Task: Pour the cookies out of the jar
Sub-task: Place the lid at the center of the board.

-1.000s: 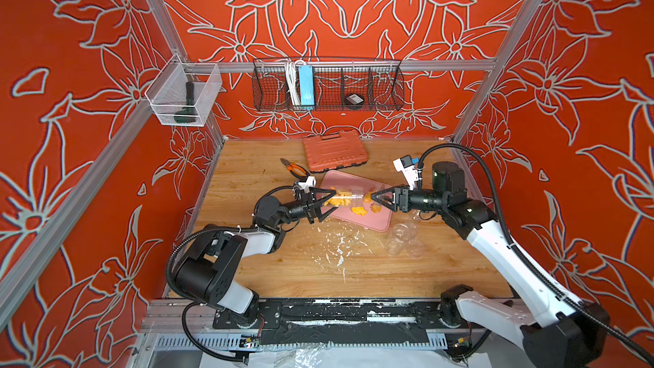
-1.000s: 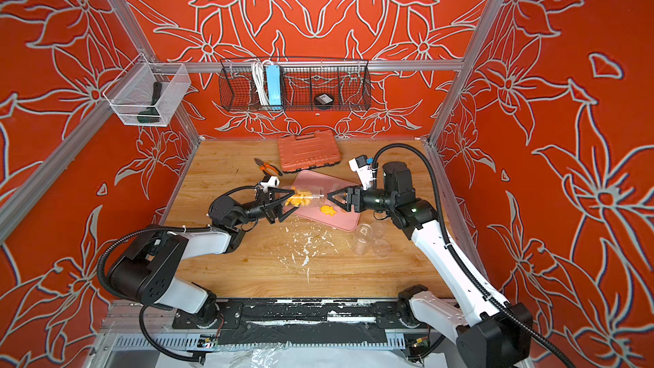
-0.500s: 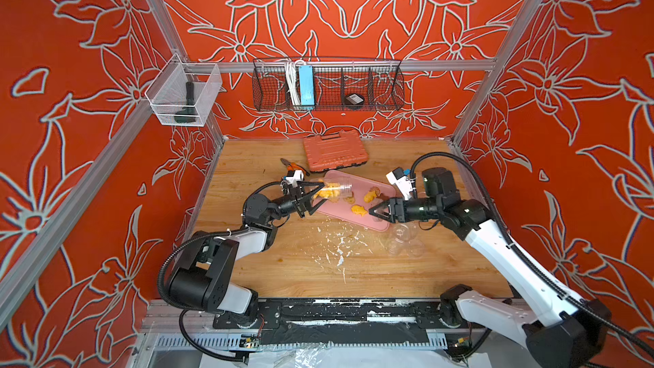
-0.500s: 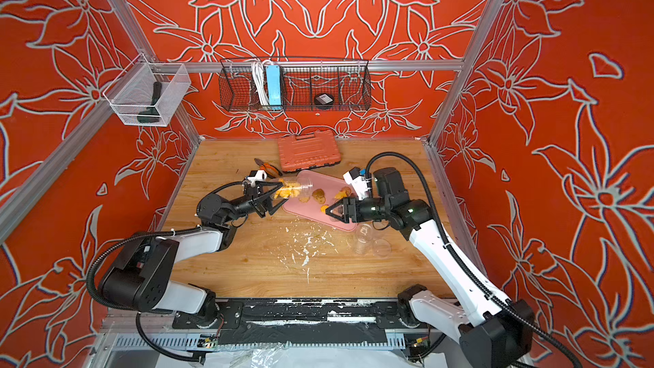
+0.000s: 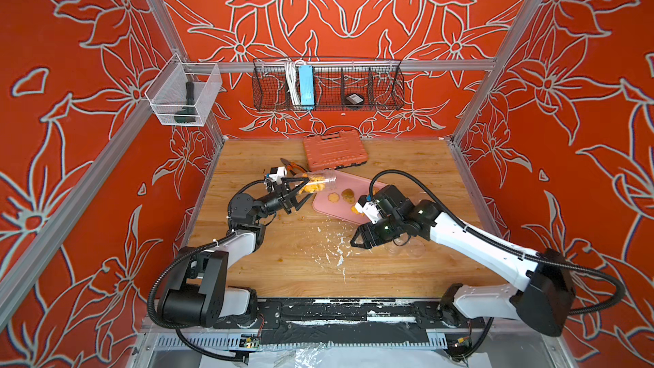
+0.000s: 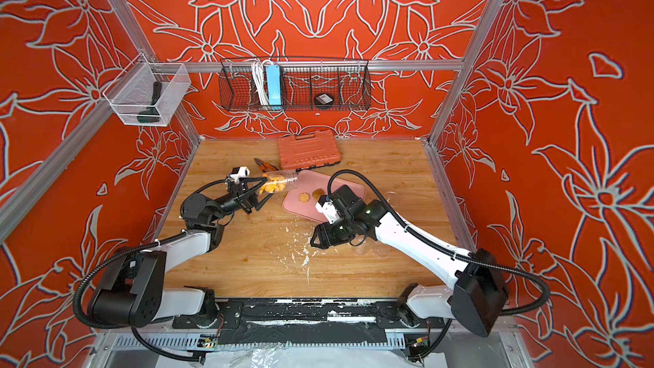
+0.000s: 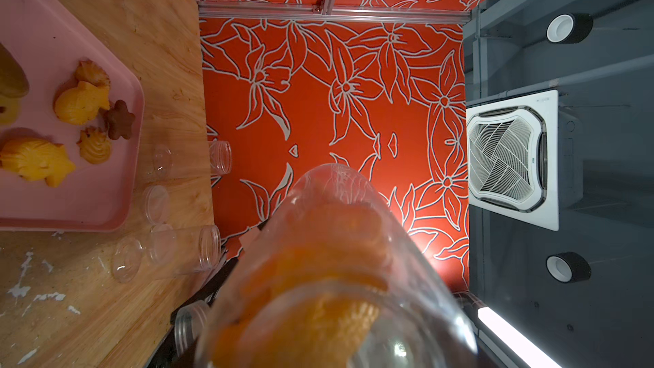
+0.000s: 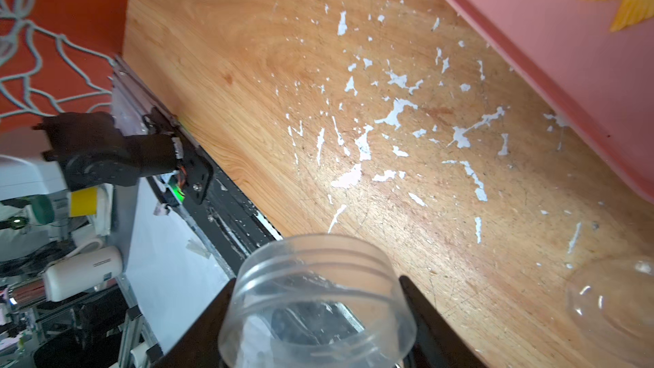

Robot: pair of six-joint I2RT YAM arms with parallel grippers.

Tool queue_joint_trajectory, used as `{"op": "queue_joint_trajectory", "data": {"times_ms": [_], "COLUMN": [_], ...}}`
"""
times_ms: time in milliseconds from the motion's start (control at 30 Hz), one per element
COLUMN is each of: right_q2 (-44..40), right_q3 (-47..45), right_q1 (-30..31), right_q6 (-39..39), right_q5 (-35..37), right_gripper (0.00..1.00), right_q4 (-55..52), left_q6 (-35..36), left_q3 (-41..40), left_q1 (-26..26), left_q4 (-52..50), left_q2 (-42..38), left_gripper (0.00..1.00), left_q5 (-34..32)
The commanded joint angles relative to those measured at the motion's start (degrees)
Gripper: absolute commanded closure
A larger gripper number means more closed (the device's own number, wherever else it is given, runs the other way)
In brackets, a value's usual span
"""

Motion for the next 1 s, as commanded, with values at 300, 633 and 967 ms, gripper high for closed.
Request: {"op": "queue_joint_trajectory", "data": {"times_ms": [300, 633, 967], "right_q2": [13.0, 19.5, 19.3], "right_q3": [4.2, 5.3, 6.0], "right_q1": [4.3, 4.4, 4.4], "right_q6": [2.3, 1.7, 1.4], "right_q5": [5.7, 5.4, 6.0], "right_gripper": [0.41, 0.33, 0.24], "right_q4": [-0.7, 1.0, 0.3], "left_q6": [-0.6, 0.1, -0.1], "left_q3": [-0.8, -1.2, -1.3], "left_q1": [1.6, 2.5, 2.8], "left_q4": [1.6, 0.2, 0.0], "left_q2": [-2.5, -3.6, -4.0], "left_gripper": [0.40, 0.40, 0.40], "left_q5": [2.4, 3.2, 3.4]}}
